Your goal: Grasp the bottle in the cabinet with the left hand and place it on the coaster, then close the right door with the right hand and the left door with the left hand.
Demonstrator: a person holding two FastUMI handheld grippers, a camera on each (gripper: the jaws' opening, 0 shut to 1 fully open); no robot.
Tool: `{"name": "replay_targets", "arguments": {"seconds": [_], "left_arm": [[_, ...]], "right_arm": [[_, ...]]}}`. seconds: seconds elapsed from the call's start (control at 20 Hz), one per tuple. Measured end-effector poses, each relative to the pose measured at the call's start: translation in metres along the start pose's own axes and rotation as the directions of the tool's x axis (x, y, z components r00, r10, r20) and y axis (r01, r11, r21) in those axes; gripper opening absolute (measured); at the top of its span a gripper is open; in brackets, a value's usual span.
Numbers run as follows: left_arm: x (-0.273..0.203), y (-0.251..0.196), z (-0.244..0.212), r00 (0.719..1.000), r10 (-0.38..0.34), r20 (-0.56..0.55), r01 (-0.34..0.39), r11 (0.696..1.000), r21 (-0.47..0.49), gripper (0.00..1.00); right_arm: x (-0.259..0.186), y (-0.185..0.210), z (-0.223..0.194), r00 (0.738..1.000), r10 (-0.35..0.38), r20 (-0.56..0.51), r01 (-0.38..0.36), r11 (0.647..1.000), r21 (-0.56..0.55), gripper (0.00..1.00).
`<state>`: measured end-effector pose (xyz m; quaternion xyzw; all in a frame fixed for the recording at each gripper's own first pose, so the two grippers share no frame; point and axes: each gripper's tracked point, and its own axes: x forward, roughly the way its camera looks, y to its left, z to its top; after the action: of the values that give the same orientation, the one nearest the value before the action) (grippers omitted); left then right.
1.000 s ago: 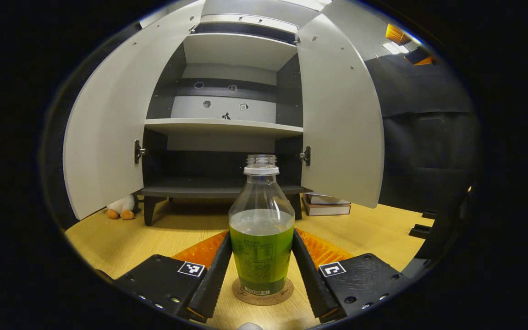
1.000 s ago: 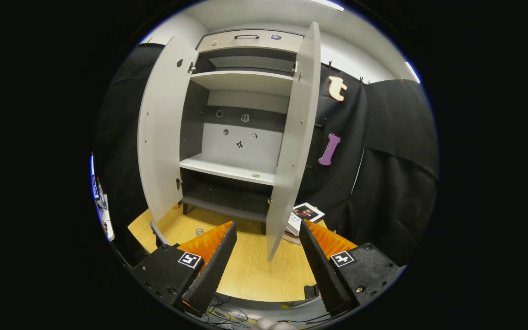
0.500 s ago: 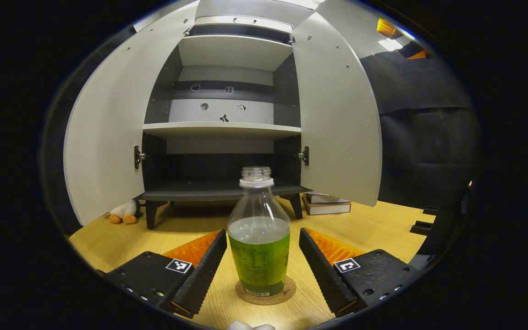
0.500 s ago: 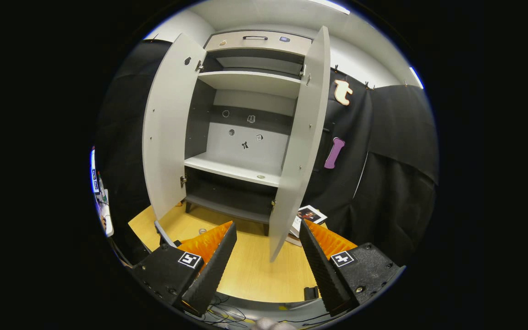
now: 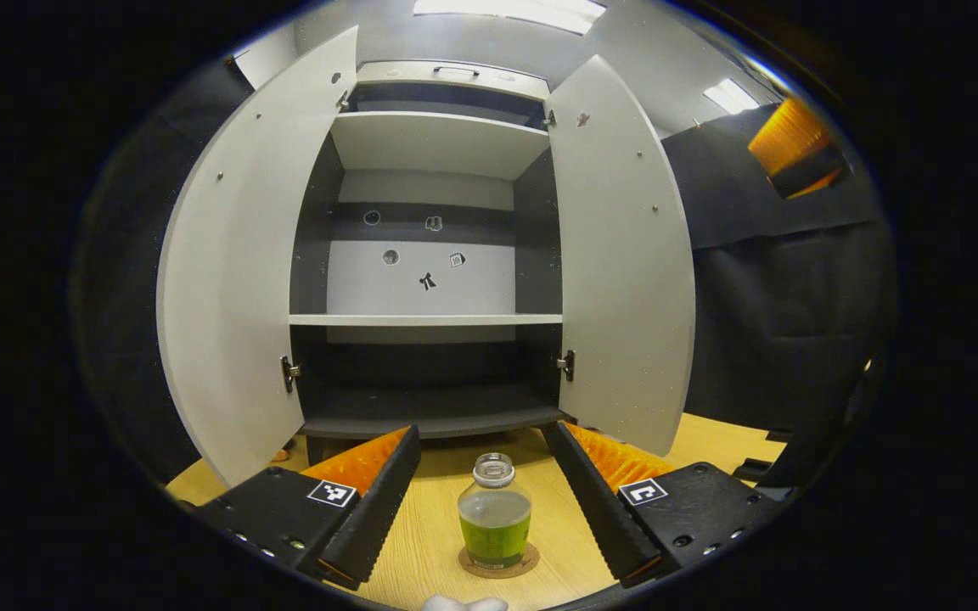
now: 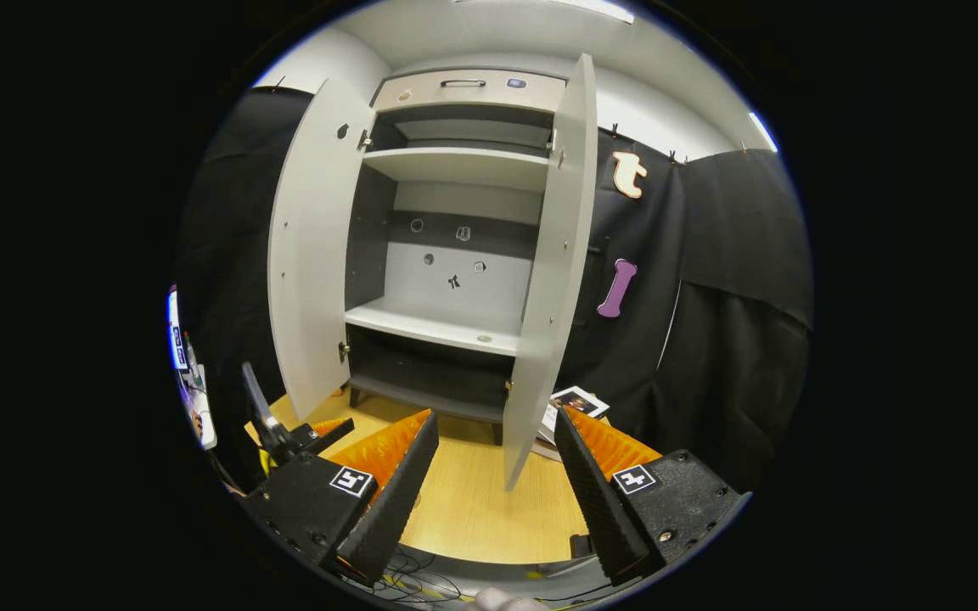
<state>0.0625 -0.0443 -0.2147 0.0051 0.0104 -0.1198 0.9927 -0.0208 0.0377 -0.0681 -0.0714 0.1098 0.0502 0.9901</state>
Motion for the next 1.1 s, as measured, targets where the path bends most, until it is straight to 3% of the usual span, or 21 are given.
{"name": "replay_targets", "arguments": {"seconds": [0.2, 0.3, 0.35, 0.5, 0.9, 1.1], "left_arm": [[-0.020, 0.015, 0.067, 0.999, 0.047, 0.018, -0.046, 0.998, -0.049, 0.96], [-0.033, 0.029, 0.099, 0.995, 0.095, 0.028, -0.094, 0.995, -0.037, 0.94], [-0.041, 0.037, 0.114, 0.992, 0.118, 0.034, -0.117, 0.993, -0.021, 0.97], [-0.072, 0.041, 0.148, 0.990, 0.138, 0.037, -0.138, 0.990, -0.005, 0.96], [-0.148, 0.052, 0.187, 0.959, 0.284, -0.001, -0.282, 0.954, 0.101, 0.96], [-0.152, 0.029, 0.200, 0.949, 0.316, 0.003, -0.316, 0.946, 0.073, 0.96]], "right_arm": [[-0.004, -0.005, 0.019, 0.997, 0.011, 0.071, -0.014, 0.999, 0.041, 0.84], [-0.004, -0.015, 0.028, 0.995, 0.003, 0.103, -0.009, 0.998, 0.057, 0.84], [-0.003, -0.022, 0.032, 0.993, -0.003, 0.118, -0.005, 0.998, 0.067, 0.84], [0.006, -0.050, 0.043, 0.988, -0.033, 0.154, 0.018, 0.995, 0.096, 0.84], [0.077, -0.158, 0.073, 0.974, -0.113, 0.198, 0.078, 0.981, 0.175, 0.84], [0.130, -0.182, 0.089, 0.983, -0.044, 0.177, 0.005, 0.977, 0.212, 0.84]]}}
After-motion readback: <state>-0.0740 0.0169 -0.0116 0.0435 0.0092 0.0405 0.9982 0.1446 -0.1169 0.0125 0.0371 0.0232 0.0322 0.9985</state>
